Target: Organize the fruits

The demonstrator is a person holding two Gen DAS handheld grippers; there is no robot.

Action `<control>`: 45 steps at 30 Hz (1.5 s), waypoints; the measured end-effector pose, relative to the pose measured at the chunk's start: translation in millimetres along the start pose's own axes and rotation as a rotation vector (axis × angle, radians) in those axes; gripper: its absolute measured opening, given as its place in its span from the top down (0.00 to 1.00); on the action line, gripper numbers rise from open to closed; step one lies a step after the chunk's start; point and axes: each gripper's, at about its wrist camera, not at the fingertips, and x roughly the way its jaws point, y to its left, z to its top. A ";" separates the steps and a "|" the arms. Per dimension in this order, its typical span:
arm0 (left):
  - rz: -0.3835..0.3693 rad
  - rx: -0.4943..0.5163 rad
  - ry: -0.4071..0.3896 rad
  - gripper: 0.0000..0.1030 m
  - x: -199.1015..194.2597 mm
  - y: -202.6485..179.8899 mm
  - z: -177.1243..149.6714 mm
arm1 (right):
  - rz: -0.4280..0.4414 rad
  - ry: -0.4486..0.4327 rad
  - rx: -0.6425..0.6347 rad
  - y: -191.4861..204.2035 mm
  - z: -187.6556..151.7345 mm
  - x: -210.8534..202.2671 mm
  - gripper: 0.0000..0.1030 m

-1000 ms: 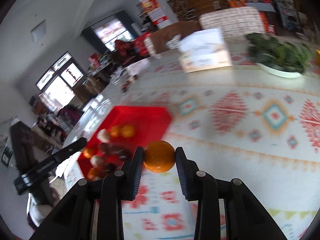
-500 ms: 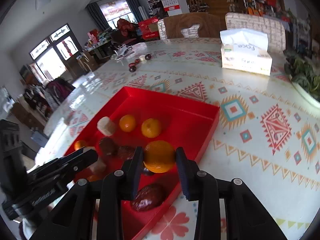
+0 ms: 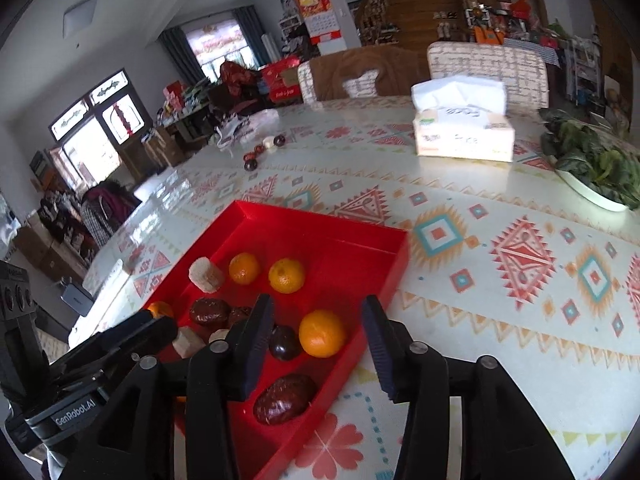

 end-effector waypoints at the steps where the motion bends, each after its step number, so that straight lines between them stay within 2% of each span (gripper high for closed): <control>1: 0.034 0.024 -0.038 0.21 -9.5 -6.4 0.4 | -0.002 -0.011 0.011 -2.4 -2.3 -6.0 0.47; 5: 0.151 0.081 -0.208 0.01 -46.4 -26.9 0.4 | -0.002 -0.041 0.046 -10.8 -16.0 -29.3 0.44; 8: 0.201 0.109 -0.334 0.00 -79.0 -41.8 -3.4 | -0.011 -0.062 0.051 -13.5 -29.2 -45.2 0.43; 10: 0.205 0.100 -0.360 0.00 -93.1 -46.4 -4.6 | -0.017 -0.072 0.050 -13.8 -39.4 -54.4 0.40; 14: 0.203 0.081 -0.379 0.00 -110.7 -53.0 -9.5 | -0.029 -0.083 0.028 -9.5 -62.4 -71.6 0.37; 23: 0.351 0.087 -0.411 0.00 -140.8 -74.7 -30.9 | -0.041 -0.126 -0.041 1.1 -93.8 -106.5 0.31; 28: 0.319 0.078 -0.423 0.00 -151.8 -78.6 -42.2 | -0.038 -0.147 -0.068 7.3 -104.7 -122.0 0.28; 32: 0.329 0.104 -0.461 0.00 -158.0 -86.2 -52.7 | -0.035 -0.156 -0.083 12.0 -111.5 -127.4 0.26; 40: 0.320 0.094 -0.395 0.00 -146.9 -86.5 -58.9 | -0.038 -0.148 -0.082 11.3 -121.8 -127.3 0.21; 45: 0.294 0.074 -0.323 0.00 -132.7 -80.4 -63.8 | -0.044 -0.128 -0.075 7.9 -126.9 -121.1 0.21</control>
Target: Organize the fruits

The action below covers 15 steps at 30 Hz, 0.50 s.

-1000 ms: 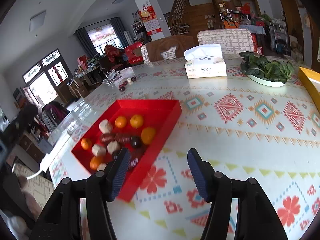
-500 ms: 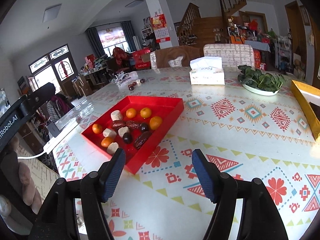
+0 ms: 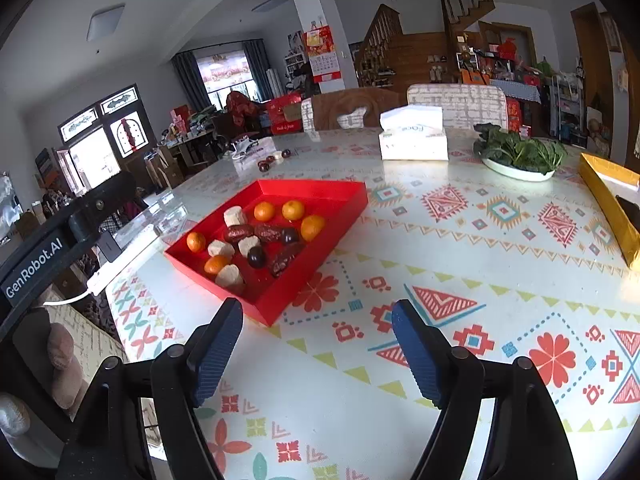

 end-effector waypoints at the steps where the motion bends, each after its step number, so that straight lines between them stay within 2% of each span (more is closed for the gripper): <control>1: -0.004 0.001 0.014 0.00 2.6 -0.3 -2.7 | -0.003 0.007 -0.002 0.1 -2.1 2.1 0.21; 15: -0.048 0.040 0.128 0.00 29.9 -17.2 -26.6 | -0.023 0.074 0.016 -8.2 -15.4 26.0 0.17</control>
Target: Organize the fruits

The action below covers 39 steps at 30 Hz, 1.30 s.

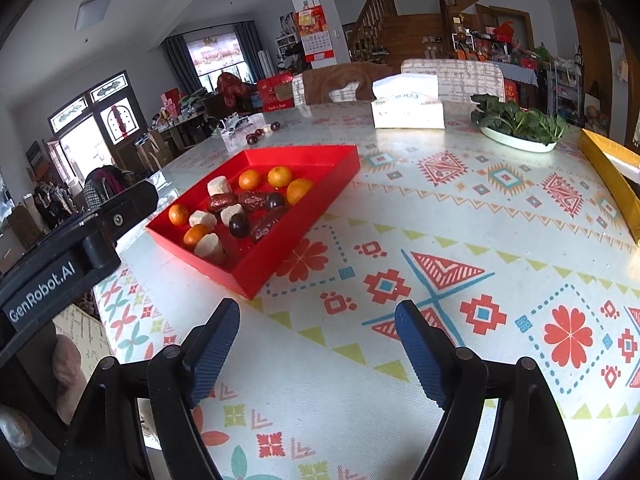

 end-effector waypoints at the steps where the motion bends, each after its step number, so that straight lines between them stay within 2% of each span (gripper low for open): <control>1: -0.003 0.000 0.005 0.00 1.7 -0.4 -0.4 | -0.002 0.004 0.000 0.0 0.1 1.4 0.16; 19: -0.066 -0.012 0.093 0.00 30.4 3.7 -7.0 | -0.029 0.057 -0.022 8.7 4.7 25.4 0.16; 39: -0.077 -0.026 0.112 0.00 36.3 8.4 -9.4 | -0.050 0.072 -0.023 12.5 4.8 30.8 0.15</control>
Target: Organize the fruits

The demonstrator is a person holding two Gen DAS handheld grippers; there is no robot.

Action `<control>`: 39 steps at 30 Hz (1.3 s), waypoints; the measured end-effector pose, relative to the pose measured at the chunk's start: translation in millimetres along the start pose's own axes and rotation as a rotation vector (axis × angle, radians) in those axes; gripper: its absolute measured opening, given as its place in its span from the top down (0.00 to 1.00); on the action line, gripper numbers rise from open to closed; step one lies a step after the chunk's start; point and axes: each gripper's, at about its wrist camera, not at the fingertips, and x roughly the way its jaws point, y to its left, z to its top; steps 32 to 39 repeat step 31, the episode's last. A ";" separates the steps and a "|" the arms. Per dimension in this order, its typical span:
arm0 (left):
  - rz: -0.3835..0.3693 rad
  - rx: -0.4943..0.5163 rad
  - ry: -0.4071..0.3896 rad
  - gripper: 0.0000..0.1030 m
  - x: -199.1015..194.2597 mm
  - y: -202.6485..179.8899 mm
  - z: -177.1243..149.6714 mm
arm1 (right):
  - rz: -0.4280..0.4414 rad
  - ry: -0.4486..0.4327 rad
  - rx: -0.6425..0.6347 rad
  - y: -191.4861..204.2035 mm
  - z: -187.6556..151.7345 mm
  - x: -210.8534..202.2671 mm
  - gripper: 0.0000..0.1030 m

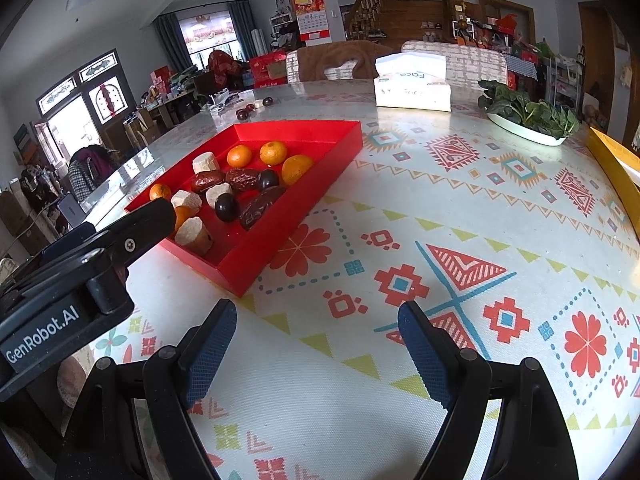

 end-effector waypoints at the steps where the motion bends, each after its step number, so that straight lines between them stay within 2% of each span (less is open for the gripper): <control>1: -0.001 0.000 0.000 0.00 -0.1 0.0 0.1 | 0.000 -0.001 0.000 -0.2 -0.2 -0.2 0.15; 26: 0.008 -0.011 -0.014 0.00 -3.0 -5.6 -7.5 | -0.021 -0.016 -0.053 11.2 -1.9 -7.2 0.15; 39: -0.003 -0.017 0.007 0.00 -7.3 -11.5 -7.8 | -0.019 -0.029 -0.038 6.1 0.9 -12.8 0.15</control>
